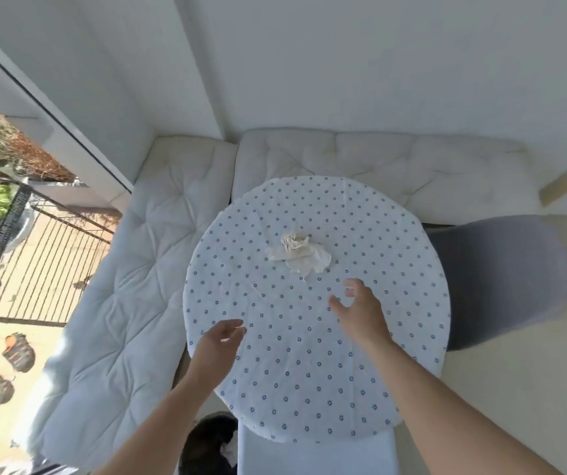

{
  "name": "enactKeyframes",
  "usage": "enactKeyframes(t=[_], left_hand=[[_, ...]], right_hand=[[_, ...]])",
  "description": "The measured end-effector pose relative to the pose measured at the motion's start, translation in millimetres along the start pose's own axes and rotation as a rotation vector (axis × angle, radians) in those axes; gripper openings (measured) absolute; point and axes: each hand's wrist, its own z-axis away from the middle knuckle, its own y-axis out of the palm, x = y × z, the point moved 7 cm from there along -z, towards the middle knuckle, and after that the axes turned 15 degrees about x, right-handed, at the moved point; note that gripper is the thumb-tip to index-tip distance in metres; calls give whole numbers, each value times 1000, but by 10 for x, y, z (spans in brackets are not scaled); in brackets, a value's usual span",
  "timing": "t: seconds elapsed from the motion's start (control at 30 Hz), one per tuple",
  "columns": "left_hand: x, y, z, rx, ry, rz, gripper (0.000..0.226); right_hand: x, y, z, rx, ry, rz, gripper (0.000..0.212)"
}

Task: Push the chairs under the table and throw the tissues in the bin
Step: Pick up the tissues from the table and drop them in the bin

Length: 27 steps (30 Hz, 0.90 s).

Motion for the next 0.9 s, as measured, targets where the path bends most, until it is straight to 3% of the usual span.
enactKeyframes(t=[0.27,0.43,0.57,0.7,0.77,0.9], left_hand=[[-728,-20,-860,-110,142,-69,25],[-1313,44,-1447,-156,236,-140,27],[-1524,256,-1812,-108,329,-424,45],[-1598,508,-2098,47,296,-718,62],[-1631,532,-2153,32,275,-771,53],[-1610,437,-2095,-79,236,-614,25]], right_hand=[[28,44,-986,2,-78,23,61],[-38,92,-1361,-41,16,3,55],[-65,91,-1455,-77,119,3,33],[-120,135,-1494,-48,133,-13,15],[-139,132,-1500,-32,121,-18,10],[-162,125,-1545,26,87,-70,8]])
